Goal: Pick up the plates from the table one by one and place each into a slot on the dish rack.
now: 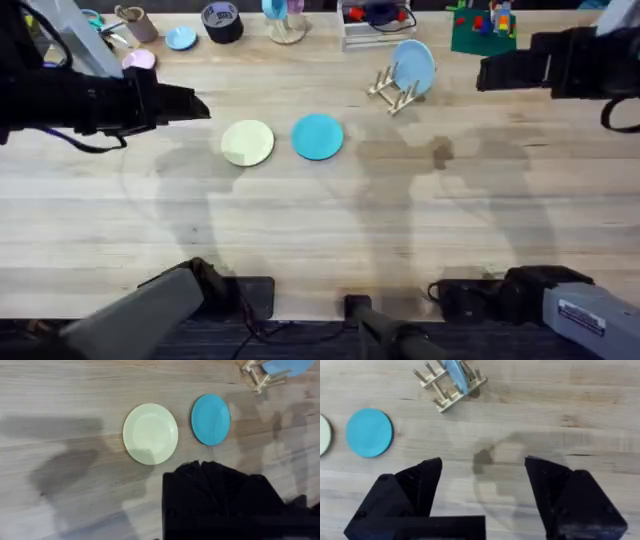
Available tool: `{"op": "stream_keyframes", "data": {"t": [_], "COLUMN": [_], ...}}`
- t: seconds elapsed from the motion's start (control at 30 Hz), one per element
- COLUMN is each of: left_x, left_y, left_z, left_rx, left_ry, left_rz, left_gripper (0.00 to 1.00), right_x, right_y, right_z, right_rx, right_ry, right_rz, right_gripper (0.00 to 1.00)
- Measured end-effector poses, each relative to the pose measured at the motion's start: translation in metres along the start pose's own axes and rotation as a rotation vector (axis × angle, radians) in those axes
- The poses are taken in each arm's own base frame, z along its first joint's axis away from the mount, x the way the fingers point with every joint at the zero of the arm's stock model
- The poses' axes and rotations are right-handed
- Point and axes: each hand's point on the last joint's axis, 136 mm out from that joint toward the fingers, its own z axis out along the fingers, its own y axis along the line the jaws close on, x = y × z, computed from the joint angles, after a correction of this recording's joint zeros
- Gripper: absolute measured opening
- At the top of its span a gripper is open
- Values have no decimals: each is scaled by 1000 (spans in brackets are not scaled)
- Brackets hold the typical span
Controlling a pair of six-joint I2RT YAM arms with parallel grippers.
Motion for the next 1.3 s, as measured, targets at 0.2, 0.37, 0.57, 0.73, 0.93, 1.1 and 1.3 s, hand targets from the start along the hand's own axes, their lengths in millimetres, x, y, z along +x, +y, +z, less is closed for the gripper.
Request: {"op": "stream_keyframes", "data": {"t": [0.2,0.37,0.57,0.73,0.93,1.1,1.3], "left_x": [-1,4,15,20,22,23,30], "left_y": [14,25,41,55,67,72,80], "left_z": [20,39,67,85,100,106,115], "left_rx": [120,195,273,308,314,317,334], "left_ry": [28,70,133,150,151,153,174], "left_rz": [1,-1,-16,-13,-2,0,-35], "left_gripper": [41,41,41,41,41,41,41], "right_x": [0,0,0,0,0,0,0], "right_y": [0,0,0,0,0,0,0], "right_z": [0,0,0,0,0,0,0], "right_rx": [0,0,0,0,0,0,0], "right_ry": [0,0,0,0,0,0,0], "right_rz": [0,0,0,0,0,0,0], "right_gripper": [993,993,993,994,995,994,995]}}
